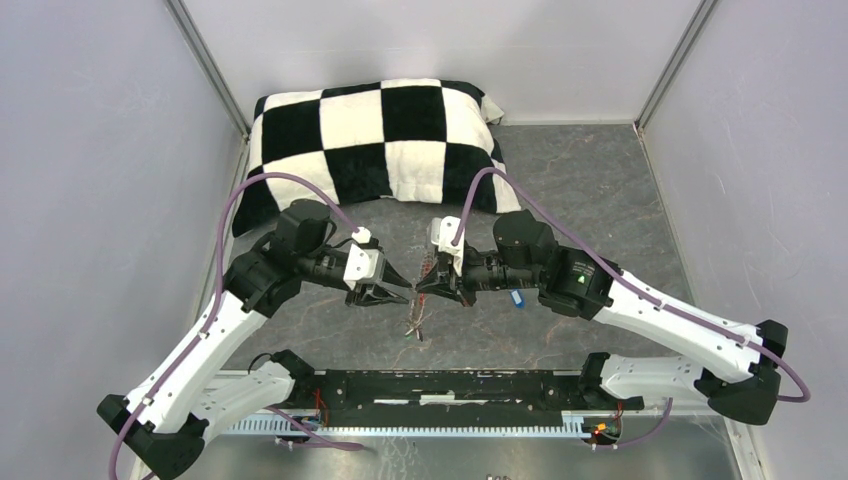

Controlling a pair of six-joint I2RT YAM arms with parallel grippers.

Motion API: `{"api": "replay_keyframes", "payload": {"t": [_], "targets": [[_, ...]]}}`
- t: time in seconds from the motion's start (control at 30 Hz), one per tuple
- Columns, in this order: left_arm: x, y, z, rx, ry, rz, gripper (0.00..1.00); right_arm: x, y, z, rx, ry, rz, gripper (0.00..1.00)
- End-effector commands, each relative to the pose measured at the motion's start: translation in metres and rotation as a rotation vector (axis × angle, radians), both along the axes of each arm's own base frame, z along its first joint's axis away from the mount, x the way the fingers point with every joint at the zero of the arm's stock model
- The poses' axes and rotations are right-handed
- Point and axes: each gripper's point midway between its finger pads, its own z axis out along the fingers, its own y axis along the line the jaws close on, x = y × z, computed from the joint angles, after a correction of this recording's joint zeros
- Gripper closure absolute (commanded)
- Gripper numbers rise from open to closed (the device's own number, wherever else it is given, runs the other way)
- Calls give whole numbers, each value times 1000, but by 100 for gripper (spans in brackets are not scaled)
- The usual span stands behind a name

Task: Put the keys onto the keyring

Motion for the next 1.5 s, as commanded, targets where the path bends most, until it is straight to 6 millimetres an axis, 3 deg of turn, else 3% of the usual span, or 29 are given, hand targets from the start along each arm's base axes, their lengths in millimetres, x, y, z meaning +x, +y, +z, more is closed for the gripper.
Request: {"api": "replay_keyframes", "payload": {"t": [0.0, 0.5, 0.77, 1.0, 1.1, 1.37, 1.47], "targets": [[17, 0, 7, -2, -4, 116, 63, -3, 2, 30, 111, -42, 13, 99], [4, -7, 18, -82, 40, 57, 60, -5, 5, 34, 156, -45, 28, 99], [4, -3, 14, -63, 21, 66, 78, -4, 5, 35, 176, -47, 20, 99], [-4, 4, 9, -43, -14, 48, 60, -6, 5, 37, 182, -47, 23, 99], [-3, 5, 9, -38, -31, 48, 59, -5, 5, 37, 182, -45, 24, 99], [11, -1, 22, -88, -57, 109, 74, -6, 6, 37, 180, -41, 31, 99], [11, -1, 24, -98, -57, 112, 75, -7, 6, 39, 182, -43, 35, 99]]}}
